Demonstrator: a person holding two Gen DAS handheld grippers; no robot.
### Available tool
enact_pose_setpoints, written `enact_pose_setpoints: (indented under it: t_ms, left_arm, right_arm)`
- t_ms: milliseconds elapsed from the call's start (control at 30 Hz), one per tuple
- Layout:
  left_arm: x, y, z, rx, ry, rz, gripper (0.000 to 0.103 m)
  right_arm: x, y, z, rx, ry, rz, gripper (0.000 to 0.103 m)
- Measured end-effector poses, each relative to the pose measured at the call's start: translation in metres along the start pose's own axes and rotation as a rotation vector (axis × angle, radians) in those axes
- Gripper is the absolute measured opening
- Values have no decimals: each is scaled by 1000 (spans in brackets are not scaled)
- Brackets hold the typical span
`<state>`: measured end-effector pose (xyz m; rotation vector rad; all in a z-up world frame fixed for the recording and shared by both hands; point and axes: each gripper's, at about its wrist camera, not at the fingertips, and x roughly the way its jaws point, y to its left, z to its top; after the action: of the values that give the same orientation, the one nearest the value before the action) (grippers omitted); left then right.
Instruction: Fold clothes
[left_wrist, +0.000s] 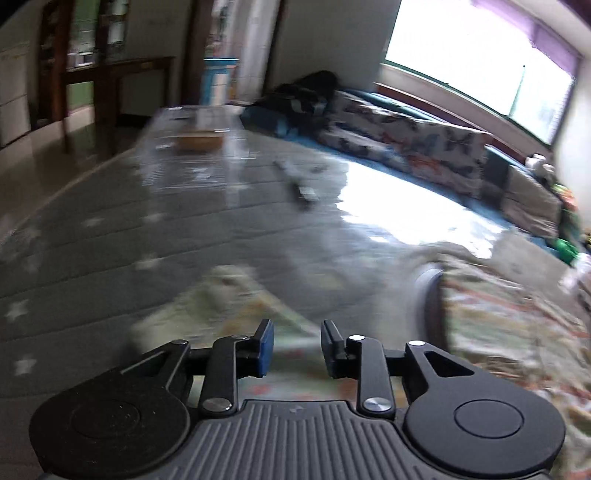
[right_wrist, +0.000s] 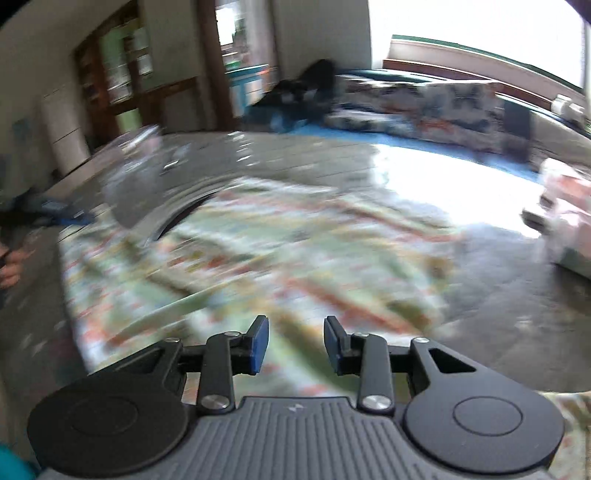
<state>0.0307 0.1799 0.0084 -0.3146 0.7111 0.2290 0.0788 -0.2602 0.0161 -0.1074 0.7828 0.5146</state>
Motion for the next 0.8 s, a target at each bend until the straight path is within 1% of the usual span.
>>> enact_pose_setpoints:
  t_ms: [100, 167, 200, 267, 400, 467, 667, 767, 800]
  left_arm:
    - [9, -28, 4, 37, 22, -65, 43]
    - [20, -50, 8, 72, 41, -97, 45]
    - [26, -62, 10, 90, 51, -114, 48]
    - [38, -83, 13, 126, 67, -140, 49]
    - [68, -117, 22, 166, 97, -155, 51]
    - [82, -129, 26, 189, 101, -142, 53]
    - [112, -146, 38, 230, 97, -100, 56]
    - [122, -150, 40, 250, 103, -99, 55]
    - [125, -152, 40, 256, 106, -100, 55]
  right_arm:
    - [9, -33, 10, 81, -9, -64, 32]
    - [17, -51, 16, 121, -12, -94, 32]
    - [21, -59, 18, 139, -13, -104, 32]
    - [29, -72, 25, 162, -15, -124, 32]
    - [49, -92, 36, 198, -11, -144, 32]
    - [56, -101, 41, 217, -4, -140, 32]
    - [80, -116, 52, 249, 19, -132, 32]
    - [90, -121, 55, 268, 29, -120, 29]
    - [93, -122, 56, 271, 30, -117, 24]
